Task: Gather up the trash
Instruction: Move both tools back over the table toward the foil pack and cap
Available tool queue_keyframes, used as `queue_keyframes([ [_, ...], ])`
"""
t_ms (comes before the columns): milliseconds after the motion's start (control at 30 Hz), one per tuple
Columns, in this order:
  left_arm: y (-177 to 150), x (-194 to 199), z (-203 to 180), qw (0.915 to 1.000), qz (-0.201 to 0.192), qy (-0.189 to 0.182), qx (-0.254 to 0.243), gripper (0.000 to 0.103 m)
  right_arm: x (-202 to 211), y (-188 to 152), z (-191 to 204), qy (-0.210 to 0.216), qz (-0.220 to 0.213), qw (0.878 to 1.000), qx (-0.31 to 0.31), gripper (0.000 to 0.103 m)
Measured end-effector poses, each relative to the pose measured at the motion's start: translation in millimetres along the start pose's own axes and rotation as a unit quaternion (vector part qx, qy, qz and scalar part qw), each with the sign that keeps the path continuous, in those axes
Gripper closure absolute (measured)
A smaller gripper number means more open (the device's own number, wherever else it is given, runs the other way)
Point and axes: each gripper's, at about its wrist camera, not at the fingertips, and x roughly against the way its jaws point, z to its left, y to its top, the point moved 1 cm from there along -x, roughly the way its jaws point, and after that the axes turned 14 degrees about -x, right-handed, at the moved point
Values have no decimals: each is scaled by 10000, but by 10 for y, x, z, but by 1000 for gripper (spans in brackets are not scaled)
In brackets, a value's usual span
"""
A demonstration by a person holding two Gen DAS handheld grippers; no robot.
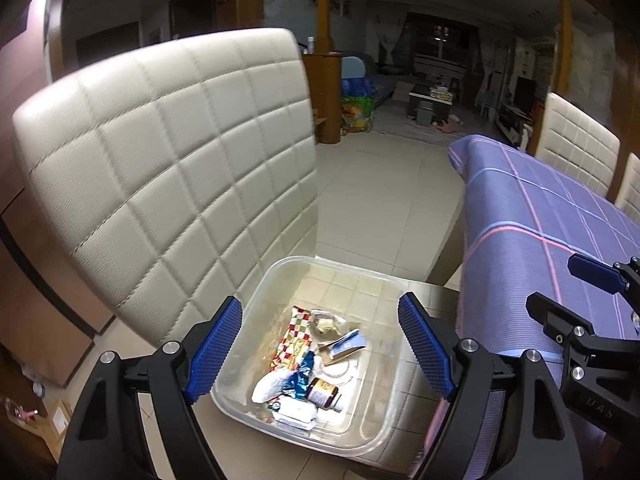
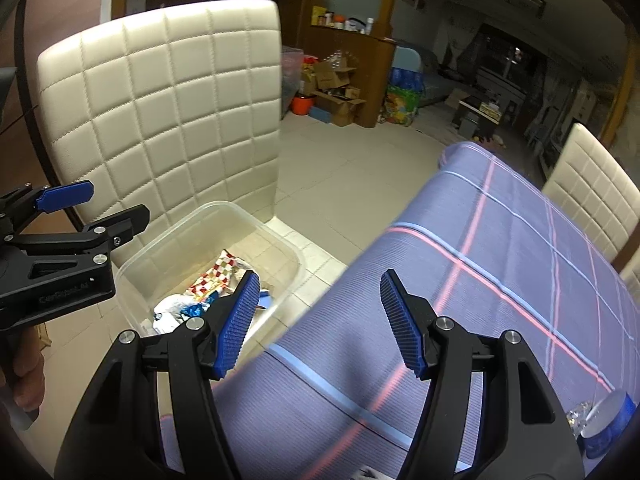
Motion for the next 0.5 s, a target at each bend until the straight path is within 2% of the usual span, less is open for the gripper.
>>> queue_keyframes([
  [233, 151, 74, -388, 9992, -99, -163, -346, 25, 161, -82, -394, -172, -96, 9995, -249, 39],
  [500, 349, 188, -1008, 9952, -282, -375, -864, 24, 392, -149, -954, -433, -227, 9970, -603, 39],
])
